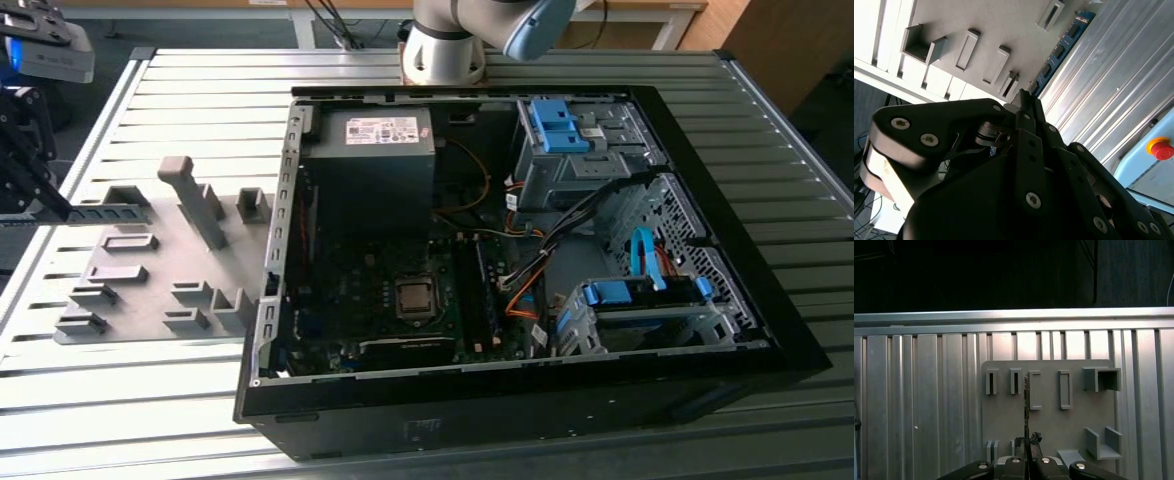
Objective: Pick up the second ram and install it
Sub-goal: 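Pick up the second ram and move it above second insertion slot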
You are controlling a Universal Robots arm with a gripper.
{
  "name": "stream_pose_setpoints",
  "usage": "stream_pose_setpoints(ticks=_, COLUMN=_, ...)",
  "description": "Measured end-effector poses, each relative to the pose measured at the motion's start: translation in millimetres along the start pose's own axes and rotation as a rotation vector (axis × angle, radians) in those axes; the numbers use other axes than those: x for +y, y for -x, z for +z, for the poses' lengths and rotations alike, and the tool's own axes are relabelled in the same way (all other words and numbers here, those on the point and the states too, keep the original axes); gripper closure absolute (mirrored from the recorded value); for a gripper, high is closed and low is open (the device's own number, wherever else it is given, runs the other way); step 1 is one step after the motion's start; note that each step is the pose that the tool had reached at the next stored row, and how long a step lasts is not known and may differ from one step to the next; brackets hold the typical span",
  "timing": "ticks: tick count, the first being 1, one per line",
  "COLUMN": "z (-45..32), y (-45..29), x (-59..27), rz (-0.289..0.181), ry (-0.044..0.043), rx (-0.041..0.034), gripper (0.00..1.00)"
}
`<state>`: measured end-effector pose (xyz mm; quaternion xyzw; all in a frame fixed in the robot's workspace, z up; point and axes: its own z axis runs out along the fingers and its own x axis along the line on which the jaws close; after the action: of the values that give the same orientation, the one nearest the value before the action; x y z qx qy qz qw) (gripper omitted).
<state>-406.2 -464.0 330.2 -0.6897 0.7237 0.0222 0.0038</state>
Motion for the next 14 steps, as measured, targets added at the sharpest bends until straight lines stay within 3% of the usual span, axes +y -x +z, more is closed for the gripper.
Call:
stream_pose_setpoints(ticks=4, z=-3.6, y=0.1, x=0.1, rz=0.0, ry=0.0001, rx=0.0, gripper=0.86)
stream_pose_setpoints(ticks=14, z=-21.5, y=0.8, x=0.6, rz=0.0, ry=0.0, rx=-0.0001, gripper=0.86)
